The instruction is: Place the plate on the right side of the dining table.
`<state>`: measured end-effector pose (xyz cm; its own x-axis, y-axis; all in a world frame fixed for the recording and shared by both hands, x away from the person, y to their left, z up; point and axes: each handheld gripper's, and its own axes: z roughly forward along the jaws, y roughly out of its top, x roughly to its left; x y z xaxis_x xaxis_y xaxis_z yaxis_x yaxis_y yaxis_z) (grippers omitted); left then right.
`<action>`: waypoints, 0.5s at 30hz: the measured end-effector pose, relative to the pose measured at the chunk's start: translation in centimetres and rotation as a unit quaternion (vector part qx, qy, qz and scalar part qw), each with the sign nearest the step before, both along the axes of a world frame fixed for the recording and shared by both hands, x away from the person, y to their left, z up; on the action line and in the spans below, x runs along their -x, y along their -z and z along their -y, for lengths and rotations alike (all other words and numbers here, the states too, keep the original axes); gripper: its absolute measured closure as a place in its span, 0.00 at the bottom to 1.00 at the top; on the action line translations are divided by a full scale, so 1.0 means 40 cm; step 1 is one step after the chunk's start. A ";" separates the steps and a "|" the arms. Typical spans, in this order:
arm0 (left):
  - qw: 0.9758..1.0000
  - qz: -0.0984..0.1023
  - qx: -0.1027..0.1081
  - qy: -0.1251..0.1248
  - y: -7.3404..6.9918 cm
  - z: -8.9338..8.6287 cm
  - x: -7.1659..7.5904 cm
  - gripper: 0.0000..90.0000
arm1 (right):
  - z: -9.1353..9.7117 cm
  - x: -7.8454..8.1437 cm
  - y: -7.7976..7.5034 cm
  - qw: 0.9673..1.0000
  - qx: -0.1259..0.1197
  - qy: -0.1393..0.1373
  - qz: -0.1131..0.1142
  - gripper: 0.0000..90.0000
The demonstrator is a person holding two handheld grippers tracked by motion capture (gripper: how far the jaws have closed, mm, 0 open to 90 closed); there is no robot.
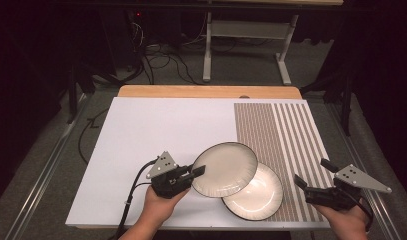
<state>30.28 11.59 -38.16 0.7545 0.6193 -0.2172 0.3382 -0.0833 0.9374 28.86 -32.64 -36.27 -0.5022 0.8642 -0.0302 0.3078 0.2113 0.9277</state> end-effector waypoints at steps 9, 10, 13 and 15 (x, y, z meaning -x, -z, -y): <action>1.000 0.004 -0.008 0.004 -0.004 0.000 0.000 0.88 | -0.021 -0.001 -0.013 1.000 -0.008 -0.016 0.007 0.01; 1.000 0.005 -0.008 0.004 -0.004 0.000 0.001 0.88 | -0.027 -0.002 -0.014 1.000 -0.010 -0.020 0.005 0.01; 1.000 0.008 -0.011 0.007 -0.005 -0.001 0.001 0.88 | -0.044 -0.007 -0.015 0.999 -0.016 -0.029 0.002 0.02; 1.000 0.008 -0.012 0.008 -0.005 -0.002 0.001 0.88 | -0.056 -0.010 -0.013 0.999 -0.017 -0.035 0.000 0.03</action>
<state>30.23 11.67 -37.97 0.7675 0.6126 -0.1890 0.3209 -0.1119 0.9405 29.26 -30.42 -35.77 -0.5616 0.8274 -0.0009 0.2943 0.2007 0.9344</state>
